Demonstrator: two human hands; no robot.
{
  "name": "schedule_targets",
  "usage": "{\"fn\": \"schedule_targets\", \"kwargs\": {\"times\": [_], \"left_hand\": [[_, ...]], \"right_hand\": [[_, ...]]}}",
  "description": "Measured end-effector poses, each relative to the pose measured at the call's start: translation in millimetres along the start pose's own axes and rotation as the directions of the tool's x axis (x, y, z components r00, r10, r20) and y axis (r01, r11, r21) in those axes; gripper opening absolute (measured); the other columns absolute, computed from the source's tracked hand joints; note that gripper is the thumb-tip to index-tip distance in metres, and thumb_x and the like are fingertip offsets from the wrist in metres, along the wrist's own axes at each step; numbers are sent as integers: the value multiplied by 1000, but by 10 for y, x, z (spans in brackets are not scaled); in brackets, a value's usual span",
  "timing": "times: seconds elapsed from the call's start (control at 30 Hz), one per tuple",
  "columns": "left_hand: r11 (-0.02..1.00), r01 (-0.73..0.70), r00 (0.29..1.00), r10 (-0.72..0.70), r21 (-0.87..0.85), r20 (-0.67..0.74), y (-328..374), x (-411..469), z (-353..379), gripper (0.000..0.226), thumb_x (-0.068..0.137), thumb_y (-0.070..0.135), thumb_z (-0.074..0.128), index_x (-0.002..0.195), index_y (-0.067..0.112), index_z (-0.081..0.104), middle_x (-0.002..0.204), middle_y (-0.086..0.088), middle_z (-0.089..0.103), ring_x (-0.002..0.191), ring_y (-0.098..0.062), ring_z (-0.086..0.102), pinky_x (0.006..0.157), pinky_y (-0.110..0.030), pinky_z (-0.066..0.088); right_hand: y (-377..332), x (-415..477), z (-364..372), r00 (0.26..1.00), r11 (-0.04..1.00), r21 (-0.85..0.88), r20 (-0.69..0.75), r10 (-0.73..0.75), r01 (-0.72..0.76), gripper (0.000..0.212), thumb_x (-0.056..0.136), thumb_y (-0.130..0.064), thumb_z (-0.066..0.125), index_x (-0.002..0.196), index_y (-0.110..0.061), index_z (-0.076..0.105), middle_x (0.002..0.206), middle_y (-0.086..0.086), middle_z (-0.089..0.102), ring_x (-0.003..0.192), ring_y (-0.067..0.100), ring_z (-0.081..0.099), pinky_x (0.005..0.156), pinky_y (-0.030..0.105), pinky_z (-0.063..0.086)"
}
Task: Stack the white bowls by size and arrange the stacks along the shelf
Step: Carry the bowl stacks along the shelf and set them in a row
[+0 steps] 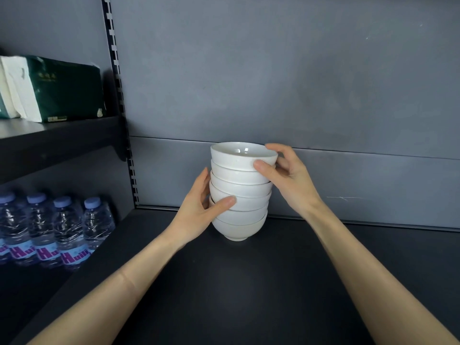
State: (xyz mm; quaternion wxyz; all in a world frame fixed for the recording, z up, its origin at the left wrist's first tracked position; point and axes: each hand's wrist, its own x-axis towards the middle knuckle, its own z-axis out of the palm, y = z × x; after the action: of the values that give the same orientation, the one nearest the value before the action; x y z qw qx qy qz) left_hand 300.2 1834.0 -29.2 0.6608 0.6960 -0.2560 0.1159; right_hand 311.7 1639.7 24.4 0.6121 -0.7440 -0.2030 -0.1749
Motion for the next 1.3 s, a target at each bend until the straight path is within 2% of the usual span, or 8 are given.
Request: {"fn": "schedule_targets", "kwargs": {"times": [0.1,0.2,0.37,0.67,0.87,1.03,1.13,1.3], "left_hand": [[998,56,998,-57,17,35,-41,-18,-35,67,78,11,77,129,38,42,133,15,57,122,0,54,93,-16,46],[997,80,996,-80,10,40,-51,-32,-45,68,76,7,76,130,35,43,132,14,57,120,-1,55,91,-14,47],[996,88,995,-89,13,49,-45,-37,-57,67,79,1,70,129,36,42,130,15,58,119,1,55,88,-12,46],[990,122,991,-126,72,49,-34,-58,-69,68,83,3,68,133,35,36,132,16,54,116,7,55,85,-9,46],[960,159,982,-178,229,66,78,-39,-94,68,83,15,72,136,37,36,127,23,56,115,8,55,87,-6,44],[832,306,938,-346,463,1,298,1,-94,59,81,31,75,130,26,44,114,21,57,113,-7,56,89,-16,44],[627,332,911,-408,705,-66,495,14,-75,57,83,44,70,128,15,49,108,6,60,104,-15,57,86,-25,45],[437,293,921,-369,850,-128,815,-53,-21,43,86,48,62,115,17,60,98,4,62,99,-19,54,83,-29,42]], "right_hand": [[20,-23,-6,998,998,41,47,44,-46,79,79,-18,75,143,-22,29,126,-4,62,114,3,58,90,14,49],[50,-36,-10,995,998,33,86,59,-62,93,78,-14,76,149,-19,17,135,-8,56,122,3,53,95,12,46],[71,-20,-2,993,997,8,86,78,-79,95,77,-15,78,150,-23,18,138,-14,51,123,5,52,92,11,47],[101,10,5,992,995,-10,77,95,-95,99,73,-19,81,150,-24,19,140,-15,48,124,11,52,103,28,43],[68,25,-32,987,992,-44,102,123,-119,97,73,-20,81,149,-24,21,128,-22,48,123,10,51,96,22,45],[-11,65,-94,977,979,-151,143,158,-136,105,71,-28,83,152,-21,15,139,-13,43,126,13,48,105,33,42],[-90,77,-148,968,963,-227,167,188,-147,111,66,-34,85,152,-20,16,146,-6,40,130,15,45,108,37,40],[-334,20,-280,970,909,-406,170,173,-91,86,74,-36,79,145,-19,34,138,-7,44,123,9,45,95,23,36]]}}
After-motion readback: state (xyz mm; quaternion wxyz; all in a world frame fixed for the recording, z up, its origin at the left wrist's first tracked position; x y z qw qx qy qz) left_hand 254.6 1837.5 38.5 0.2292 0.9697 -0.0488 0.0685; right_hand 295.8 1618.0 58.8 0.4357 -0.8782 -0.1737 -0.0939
